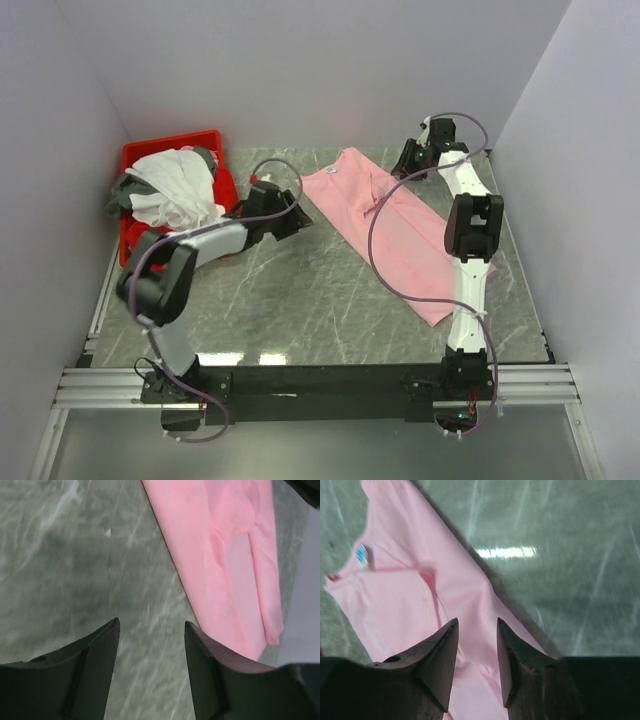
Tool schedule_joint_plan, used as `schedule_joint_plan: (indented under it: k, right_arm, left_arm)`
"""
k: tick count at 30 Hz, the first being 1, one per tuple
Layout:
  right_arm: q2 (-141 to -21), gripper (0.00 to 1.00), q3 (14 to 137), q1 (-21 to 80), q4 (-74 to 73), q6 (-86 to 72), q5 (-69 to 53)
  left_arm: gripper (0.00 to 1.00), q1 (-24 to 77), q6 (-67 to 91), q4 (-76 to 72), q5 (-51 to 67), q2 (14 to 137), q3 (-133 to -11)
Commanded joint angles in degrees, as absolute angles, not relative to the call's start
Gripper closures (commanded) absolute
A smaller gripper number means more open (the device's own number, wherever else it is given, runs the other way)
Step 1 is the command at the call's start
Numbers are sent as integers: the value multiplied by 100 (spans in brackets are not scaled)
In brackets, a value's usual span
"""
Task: Fold and stack the t-shirts
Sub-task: Fold the tshirt
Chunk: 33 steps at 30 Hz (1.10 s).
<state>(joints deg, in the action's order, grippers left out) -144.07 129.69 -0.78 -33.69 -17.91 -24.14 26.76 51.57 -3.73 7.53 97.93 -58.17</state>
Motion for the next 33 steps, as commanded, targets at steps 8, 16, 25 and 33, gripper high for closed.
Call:
schedule_joint_plan:
  k: [8, 16, 25, 33]
  right_arm:
    - [-10843, 37, 9952, -193, -3094, 1489, -3224]
    - [-8404, 16, 7052, -193, -2542, 2672, -4165]
    - [-6830, 13, 5626, -185, -2848, 3558, -4869]
    - [-6153, 12, 5063, -185, -2848, 3481, -4808]
  left_arm:
    - [43, 2777, 5274, 956, -183, 12074, -8794]
    - [48, 2681, 5150, 1776, -765, 12911, -9808]
    - [53, 2505, 5045, 1863, -651, 13780, -10827]
    - [76, 2435, 5150, 2074, -729, 14238, -11311]
